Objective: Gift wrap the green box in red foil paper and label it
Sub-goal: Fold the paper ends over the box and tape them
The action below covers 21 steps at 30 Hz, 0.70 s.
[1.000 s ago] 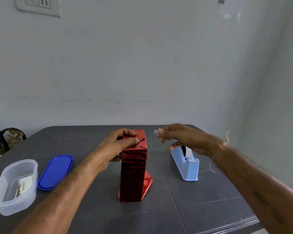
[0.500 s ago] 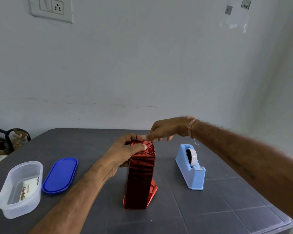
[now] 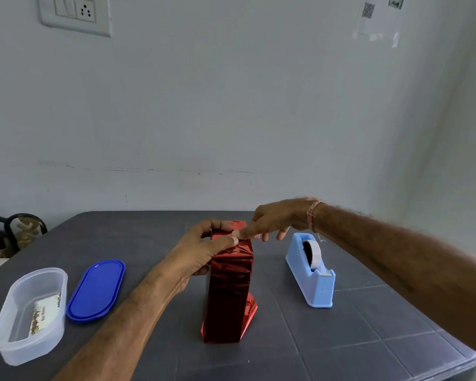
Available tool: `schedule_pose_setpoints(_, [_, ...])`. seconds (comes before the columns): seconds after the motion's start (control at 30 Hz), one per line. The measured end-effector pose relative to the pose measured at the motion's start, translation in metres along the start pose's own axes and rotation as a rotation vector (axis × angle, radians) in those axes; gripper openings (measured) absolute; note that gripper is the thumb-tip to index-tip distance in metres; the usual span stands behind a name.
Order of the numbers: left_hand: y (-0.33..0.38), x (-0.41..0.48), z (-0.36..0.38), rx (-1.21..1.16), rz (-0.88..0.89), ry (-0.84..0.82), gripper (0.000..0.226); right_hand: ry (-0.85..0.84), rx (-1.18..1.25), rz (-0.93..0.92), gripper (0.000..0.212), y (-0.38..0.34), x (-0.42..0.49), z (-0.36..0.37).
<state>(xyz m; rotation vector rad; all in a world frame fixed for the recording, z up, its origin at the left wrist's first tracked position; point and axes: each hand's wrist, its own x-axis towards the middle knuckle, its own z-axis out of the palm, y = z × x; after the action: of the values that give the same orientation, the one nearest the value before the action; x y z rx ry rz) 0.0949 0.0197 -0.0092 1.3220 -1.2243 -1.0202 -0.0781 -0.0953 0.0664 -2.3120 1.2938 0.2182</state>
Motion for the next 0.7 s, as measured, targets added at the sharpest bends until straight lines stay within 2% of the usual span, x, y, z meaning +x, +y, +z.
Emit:
schedule_pose_setpoints(0.13, [-0.001,-0.001,0.000,0.024,0.015,-0.008,0.018,-0.013,0.385,-0.038,0.064,0.022,0.005,0.021])
schedule_pose_setpoints(0.3, [0.000,-0.003,0.002,0.016,0.021,0.001,0.019,-0.103,0.858,-0.142,0.055,0.043,0.018,0.056])
schedule_pose_setpoints(0.4, [-0.001,-0.002,0.001,0.020,0.013,0.011,0.020,-0.114,0.928,-0.176,0.048,0.052,0.022,0.066])
schedule_pose_setpoints(0.53, [-0.007,-0.001,-0.003,0.010,0.007,0.019,0.021,-0.063,0.830,-0.105,0.047,0.072,0.030,0.108])
schedule_pose_setpoints(0.67, [-0.006,0.002,0.000,0.012,-0.008,0.031,0.022,-0.079,0.991,-0.124,0.032,0.083,0.032,0.140])
schedule_pose_setpoints(0.7, [-0.006,0.003,0.000,0.016,-0.010,0.029,0.022,-0.071,1.024,-0.144,0.034,0.083,0.031,0.139])
